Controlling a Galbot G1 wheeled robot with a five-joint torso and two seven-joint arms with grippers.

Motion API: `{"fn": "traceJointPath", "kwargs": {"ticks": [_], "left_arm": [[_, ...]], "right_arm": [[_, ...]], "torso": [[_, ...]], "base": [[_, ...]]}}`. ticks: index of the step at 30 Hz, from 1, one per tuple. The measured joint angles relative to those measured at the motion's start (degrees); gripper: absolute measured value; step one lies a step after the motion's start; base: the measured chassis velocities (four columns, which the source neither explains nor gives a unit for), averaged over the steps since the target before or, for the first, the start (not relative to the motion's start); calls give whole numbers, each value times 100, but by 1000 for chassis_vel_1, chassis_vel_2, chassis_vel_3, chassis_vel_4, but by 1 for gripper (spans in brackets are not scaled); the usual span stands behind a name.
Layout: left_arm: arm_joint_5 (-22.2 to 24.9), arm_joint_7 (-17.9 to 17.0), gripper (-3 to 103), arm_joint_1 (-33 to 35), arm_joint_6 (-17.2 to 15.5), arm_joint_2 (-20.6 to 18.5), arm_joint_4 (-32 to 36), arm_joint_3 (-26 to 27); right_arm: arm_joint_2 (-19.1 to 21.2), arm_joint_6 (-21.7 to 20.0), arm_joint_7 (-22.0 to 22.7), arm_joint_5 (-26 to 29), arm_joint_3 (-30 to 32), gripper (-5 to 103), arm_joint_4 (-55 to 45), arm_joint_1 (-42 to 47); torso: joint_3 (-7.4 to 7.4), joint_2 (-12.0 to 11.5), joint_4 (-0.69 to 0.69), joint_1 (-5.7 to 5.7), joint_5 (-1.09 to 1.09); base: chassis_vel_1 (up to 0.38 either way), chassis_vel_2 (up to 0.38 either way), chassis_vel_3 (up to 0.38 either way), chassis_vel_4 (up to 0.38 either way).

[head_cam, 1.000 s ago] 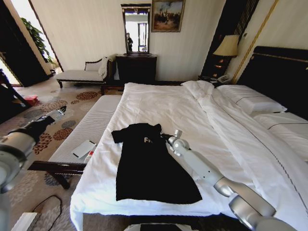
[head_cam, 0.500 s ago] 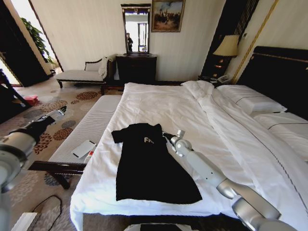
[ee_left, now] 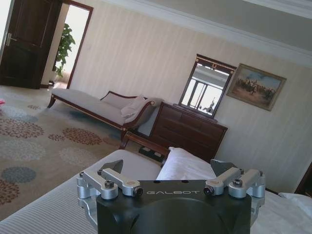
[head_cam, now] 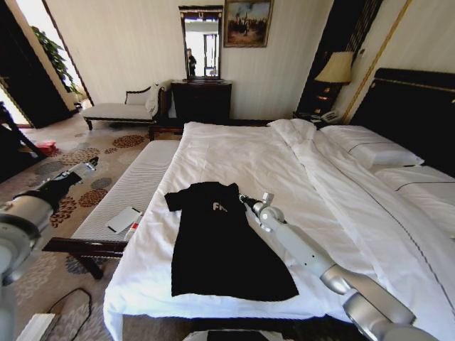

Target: Fold the clothes on the bed.

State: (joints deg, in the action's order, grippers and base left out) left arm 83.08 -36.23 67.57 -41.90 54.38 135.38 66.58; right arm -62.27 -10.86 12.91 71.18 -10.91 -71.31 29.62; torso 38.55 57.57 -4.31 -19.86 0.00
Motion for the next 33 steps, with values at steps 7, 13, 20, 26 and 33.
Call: {"fn": "traceJointPath", "kwargs": {"ticks": [7,13,20,26,33], "left_arm": [[-46,9,100,2,0,39,0,-36],[-54,14,100,-2,0,29,-10,-39],[-61,15,100,-7,0,37,-19,-42],[-87,20,100,-2,0,62,-24,-60],[-101,27,100,3,0,57,-36,-49]], "right_arm": [[44,-17,-37,-36,-6,66,-13,61],[64,-21,-94,-27,-20,51,-55,65],[118,-11,-163,-19,-47,30,-174,123],[131,41,-264,-46,-53,8,-216,182],[188,233,-441,-42,1,0,-252,191]], "torso": [[0,0,-1,0,0],[0,0,0,0,0],[0,0,0,0,0],[0,0,-1,0,0],[0,0,0,0,0]], "base": [[0,0,0,0],[0,0,0,0],[0,0,0,0],[0,0,0,0],[0,0,0,0]]}}
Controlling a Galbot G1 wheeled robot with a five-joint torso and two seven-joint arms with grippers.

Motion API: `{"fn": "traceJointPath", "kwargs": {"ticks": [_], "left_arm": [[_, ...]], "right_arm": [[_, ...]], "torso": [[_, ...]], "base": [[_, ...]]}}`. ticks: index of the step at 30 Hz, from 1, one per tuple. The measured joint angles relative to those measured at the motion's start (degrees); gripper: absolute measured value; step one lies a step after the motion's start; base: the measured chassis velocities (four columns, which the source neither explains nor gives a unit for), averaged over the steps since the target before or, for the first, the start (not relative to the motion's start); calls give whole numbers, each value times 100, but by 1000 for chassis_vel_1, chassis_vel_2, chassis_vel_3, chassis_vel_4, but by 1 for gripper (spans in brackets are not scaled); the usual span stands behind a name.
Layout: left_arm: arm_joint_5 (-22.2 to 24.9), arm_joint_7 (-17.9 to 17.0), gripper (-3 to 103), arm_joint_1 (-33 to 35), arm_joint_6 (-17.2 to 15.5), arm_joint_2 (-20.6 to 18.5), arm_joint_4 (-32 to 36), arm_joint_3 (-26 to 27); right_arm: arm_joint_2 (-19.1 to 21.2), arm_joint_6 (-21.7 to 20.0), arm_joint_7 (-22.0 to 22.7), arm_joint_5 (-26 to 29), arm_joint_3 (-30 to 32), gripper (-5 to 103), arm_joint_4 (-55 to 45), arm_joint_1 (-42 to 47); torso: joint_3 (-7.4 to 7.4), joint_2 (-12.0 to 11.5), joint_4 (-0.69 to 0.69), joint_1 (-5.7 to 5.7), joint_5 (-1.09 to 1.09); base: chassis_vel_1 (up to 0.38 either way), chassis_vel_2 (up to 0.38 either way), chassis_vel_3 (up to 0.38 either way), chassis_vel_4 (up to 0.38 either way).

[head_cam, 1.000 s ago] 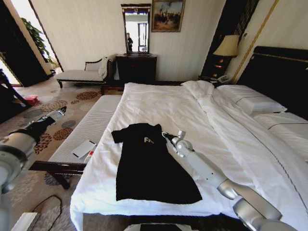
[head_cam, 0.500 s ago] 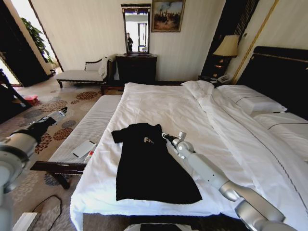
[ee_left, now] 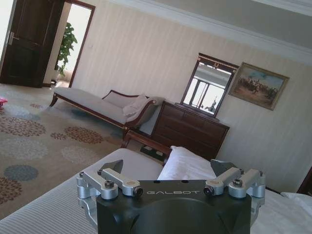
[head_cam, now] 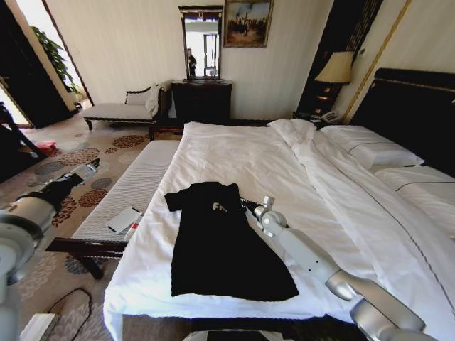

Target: Fold the clothes on the bed.

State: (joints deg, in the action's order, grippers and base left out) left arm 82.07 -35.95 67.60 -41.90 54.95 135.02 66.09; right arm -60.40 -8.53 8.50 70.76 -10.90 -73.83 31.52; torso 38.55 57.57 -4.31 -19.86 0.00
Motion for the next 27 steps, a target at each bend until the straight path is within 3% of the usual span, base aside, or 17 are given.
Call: {"fn": "traceJointPath", "kwargs": {"ticks": [15,27], "left_arm": [[-27,12,100,-8,2,12,5,-9],[-31,62,100,-81,10,27,-7,-73]], "right_arm": [[455,276,-199,107,378,0,-94,82],[903,355,-324,97,1133,0,-8,534]], "torso": [[0,0,-1,0,0],[0,0,-1,0,1]], "base": [[0,0,0,0],[0,0,0,0]]}}
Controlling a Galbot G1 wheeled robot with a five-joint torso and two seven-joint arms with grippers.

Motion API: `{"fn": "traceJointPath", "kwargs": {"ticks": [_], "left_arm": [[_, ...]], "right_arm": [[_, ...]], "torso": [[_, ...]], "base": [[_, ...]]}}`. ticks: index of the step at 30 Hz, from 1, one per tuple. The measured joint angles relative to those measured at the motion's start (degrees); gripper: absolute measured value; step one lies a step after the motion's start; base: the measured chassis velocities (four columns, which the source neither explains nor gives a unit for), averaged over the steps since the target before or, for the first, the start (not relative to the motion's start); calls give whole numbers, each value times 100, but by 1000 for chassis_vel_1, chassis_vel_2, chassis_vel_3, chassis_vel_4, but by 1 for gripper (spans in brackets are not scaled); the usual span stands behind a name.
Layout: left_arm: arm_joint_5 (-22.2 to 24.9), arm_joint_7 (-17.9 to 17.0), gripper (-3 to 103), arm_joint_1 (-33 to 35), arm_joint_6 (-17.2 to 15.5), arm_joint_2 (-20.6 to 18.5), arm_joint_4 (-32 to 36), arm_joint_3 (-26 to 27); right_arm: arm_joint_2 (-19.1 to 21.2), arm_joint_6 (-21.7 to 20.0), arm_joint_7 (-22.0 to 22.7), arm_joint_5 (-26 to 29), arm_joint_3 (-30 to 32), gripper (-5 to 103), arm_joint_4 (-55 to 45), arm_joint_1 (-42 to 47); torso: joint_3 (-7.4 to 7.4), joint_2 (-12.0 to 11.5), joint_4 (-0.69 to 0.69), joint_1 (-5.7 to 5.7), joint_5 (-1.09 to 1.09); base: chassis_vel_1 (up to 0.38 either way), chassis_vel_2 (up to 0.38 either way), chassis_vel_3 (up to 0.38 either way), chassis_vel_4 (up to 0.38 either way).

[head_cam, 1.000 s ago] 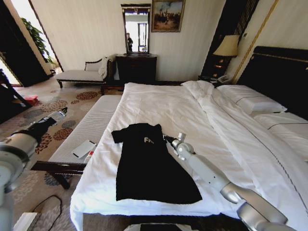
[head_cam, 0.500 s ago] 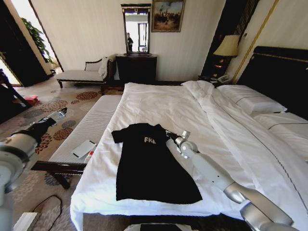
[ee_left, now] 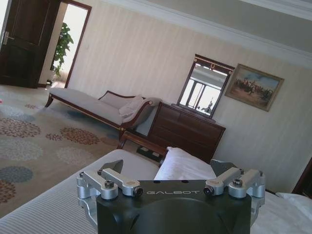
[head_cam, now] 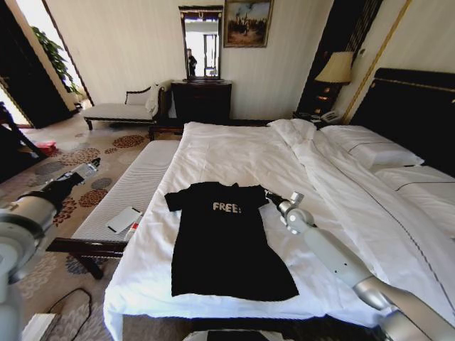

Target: Fold the clothes on the bed.

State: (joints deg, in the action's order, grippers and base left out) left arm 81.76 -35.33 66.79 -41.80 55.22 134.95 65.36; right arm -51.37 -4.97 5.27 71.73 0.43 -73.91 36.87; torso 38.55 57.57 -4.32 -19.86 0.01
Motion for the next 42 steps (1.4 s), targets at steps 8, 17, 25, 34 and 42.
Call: {"fn": "traceJointPath", "kwargs": {"ticks": [8,17,25,34,42], "left_arm": [[-1,52,100,-31,11,3,14,0],[0,70,100,-33,14,102,37,-30],[18,105,100,-47,19,152,39,5],[10,119,100,2,19,201,62,35],[-13,120,100,29,19,195,56,39]], "right_arm": [[89,38,-2,-79,486,0,101,375],[193,97,-37,-166,898,0,279,691],[311,115,-37,-308,1255,0,-41,1324],[316,89,70,-638,1347,20,-153,1670],[346,-31,201,-256,1194,42,170,996]], "torso": [[0,0,1,0,0],[0,0,2,0,0],[0,0,-1,0,-1],[0,0,-1,0,0],[0,0,1,0,0]], "base": [[0,0,0,0],[0,0,0,0],[0,0,0,0],[0,0,0,0],[0,0,0,0]]}}
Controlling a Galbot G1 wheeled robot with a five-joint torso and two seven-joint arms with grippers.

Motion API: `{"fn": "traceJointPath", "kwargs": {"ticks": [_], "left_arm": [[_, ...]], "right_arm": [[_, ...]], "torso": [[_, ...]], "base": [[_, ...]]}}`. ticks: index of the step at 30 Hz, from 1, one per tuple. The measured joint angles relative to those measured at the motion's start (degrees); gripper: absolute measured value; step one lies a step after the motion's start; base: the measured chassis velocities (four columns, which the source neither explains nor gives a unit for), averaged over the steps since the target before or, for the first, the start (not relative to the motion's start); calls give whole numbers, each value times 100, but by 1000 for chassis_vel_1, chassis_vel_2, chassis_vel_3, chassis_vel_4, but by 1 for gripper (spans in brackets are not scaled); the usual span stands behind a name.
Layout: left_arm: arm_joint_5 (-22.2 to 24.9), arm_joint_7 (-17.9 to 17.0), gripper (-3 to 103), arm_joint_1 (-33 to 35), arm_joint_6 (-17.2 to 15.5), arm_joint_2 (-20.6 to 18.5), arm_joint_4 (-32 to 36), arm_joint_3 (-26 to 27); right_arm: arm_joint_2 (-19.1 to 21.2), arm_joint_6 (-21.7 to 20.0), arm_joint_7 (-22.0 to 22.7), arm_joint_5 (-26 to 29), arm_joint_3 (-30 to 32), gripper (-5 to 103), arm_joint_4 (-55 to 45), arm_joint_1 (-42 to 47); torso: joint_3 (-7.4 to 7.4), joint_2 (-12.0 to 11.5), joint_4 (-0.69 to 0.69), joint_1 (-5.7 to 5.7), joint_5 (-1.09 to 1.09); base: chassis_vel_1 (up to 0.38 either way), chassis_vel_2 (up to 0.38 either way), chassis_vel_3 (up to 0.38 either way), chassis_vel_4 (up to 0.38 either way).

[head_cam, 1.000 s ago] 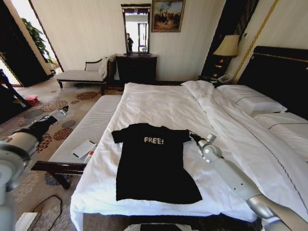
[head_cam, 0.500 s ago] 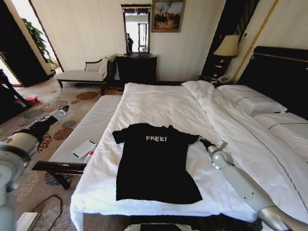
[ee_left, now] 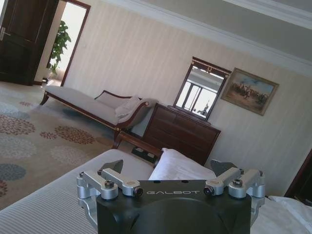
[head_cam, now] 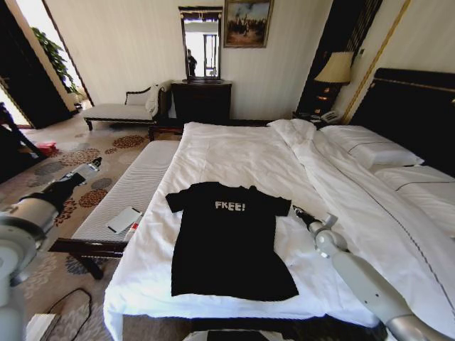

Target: Fold the clothes on the bed.

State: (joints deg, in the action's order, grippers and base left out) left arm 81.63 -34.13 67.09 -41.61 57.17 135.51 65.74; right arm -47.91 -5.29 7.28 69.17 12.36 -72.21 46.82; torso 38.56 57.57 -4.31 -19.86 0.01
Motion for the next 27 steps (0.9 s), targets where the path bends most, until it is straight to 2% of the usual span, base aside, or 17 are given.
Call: {"fn": "traceJointPath", "kwargs": {"ticks": [1,2,3,6,7,10,13,19,24,25,27], "left_arm": [[-13,-1,100,14,0,-5,2,-4],[-25,-1,100,25,0,-10,2,-5],[-39,-2,100,40,0,-17,3,-1],[-52,-3,100,62,0,-38,3,21],[-57,-5,100,73,0,-51,3,35],[-64,-7,100,83,0,-60,4,49],[-90,-9,100,89,0,-59,-3,53],[-139,-9,100,75,0,-30,-36,10],[-182,-4,100,53,0,-15,-73,-34],[-184,-1,100,48,0,-18,-83,-36],[-184,0,100,46,0,-24,-90,-35]], "right_arm": [[-23,-61,31,75,-109,52,163,-274],[-42,-120,75,122,-180,52,255,-423],[-67,-181,119,164,-253,58,348,-545],[-128,-304,173,210,-388,63,533,-732],[-182,-380,201,245,-457,74,650,-840],[-265,-520,306,301,-503,80,782,-927],[-361,-674,464,331,-530,95,896,-963],[-405,-706,457,329,-534,100,947,-943],[-435,-617,236,317,-563,103,1087,-1011],[-442,-599,181,317,-579,93,1116,-1039],[-447,-589,150,316,-590,93,1132,-1056]], "torso": [[0,0,1,0,-1],[0,0,1,0,-3],[0,0,2,0,-4],[1,0,2,0,1],[0,0,2,0,-1],[0,0,1,0,-1],[0,0,0,0,-1],[0,0,0,0,-2],[0,0,-1,0,-1],[0,0,-1,0,-1],[0,0,0,0,-1]], "base": [[0,0,0,0],[0,0,0,0],[0,0,0,0],[0,0,0,0],[0,0,0,0],[0,0,0,0],[0,0,0,0],[0,0,0,0],[0,0,0,0],[0,0,0,0],[0,0,0,0]]}}
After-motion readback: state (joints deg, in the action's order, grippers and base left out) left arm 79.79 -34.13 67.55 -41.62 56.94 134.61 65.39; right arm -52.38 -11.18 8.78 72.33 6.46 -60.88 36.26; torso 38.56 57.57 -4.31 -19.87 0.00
